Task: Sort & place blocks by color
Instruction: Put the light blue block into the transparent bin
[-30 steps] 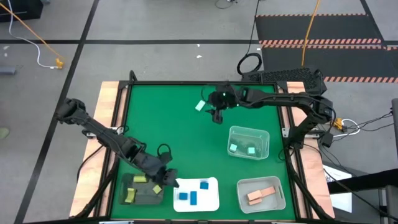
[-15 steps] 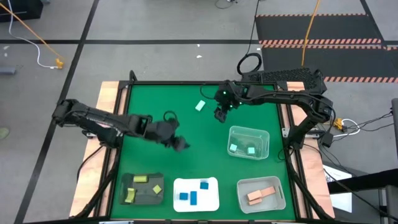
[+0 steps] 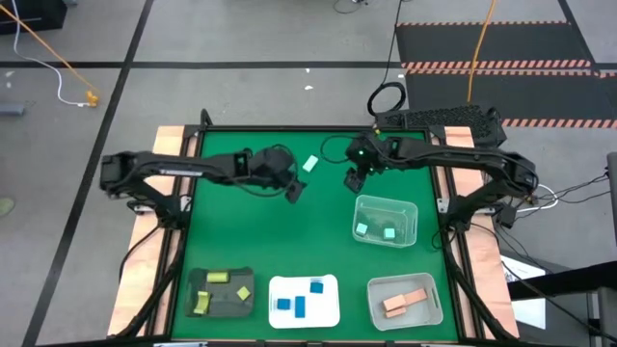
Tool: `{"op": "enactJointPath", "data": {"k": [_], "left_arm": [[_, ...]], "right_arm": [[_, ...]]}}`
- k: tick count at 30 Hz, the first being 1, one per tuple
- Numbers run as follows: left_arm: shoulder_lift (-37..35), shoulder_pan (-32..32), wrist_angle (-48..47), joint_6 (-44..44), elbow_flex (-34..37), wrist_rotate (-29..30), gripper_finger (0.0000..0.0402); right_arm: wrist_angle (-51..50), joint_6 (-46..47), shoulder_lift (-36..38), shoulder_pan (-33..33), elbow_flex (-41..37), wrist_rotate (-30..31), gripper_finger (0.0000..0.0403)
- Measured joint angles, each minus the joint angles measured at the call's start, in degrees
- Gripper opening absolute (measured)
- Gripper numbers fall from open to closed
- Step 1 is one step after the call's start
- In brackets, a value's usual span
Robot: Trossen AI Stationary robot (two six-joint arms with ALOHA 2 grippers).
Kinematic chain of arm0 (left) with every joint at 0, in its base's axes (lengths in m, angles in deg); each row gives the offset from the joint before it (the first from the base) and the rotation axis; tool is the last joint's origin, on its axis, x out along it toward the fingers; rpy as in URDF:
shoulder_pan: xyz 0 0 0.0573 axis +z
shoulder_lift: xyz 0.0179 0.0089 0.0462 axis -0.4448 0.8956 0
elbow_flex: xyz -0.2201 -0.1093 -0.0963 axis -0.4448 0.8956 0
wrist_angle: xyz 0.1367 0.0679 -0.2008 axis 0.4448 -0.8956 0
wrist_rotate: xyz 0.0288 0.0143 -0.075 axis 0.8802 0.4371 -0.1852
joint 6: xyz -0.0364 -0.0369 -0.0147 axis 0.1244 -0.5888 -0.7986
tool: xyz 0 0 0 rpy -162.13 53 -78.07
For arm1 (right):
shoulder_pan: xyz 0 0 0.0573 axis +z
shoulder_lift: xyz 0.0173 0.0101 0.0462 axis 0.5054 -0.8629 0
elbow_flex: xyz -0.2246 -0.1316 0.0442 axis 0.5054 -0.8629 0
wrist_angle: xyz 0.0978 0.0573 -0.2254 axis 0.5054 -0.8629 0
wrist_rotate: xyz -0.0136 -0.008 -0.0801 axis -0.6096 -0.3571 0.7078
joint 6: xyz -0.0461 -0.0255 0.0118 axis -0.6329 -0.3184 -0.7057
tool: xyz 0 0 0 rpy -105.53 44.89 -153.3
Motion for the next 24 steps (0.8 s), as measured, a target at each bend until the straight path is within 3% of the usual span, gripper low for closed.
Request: {"op": "enactJointPath", "data": {"k": [7, 12, 18, 24], "left_arm": [[9.13, 4.78, 9.42, 8.21, 0.02, 0.21, 0.0241], [15.34, 6.58, 14.74, 12.88, -0.01, 5.82, 0.0241], [19.52, 8.43, 15.97, 11.55, -0.02, 10.64, 0.0241], [23.23, 9.4, 18.95, 9.11, -0.02, 9.47, 0.0241]], "right_arm": [[3.59, 9.92, 4.01, -0.07, -4.36, 0.03, 0.0215], [10.04, 16.21, 5.59, -0.09, -9.42, 0.02, 0.0215], [15.44, 21.2, 6.67, -0.04, -15.49, -0.02, 0.0215], [17.9, 20.28, 6.64, -0.53, -19.3, 0.01, 0.0215]]}}
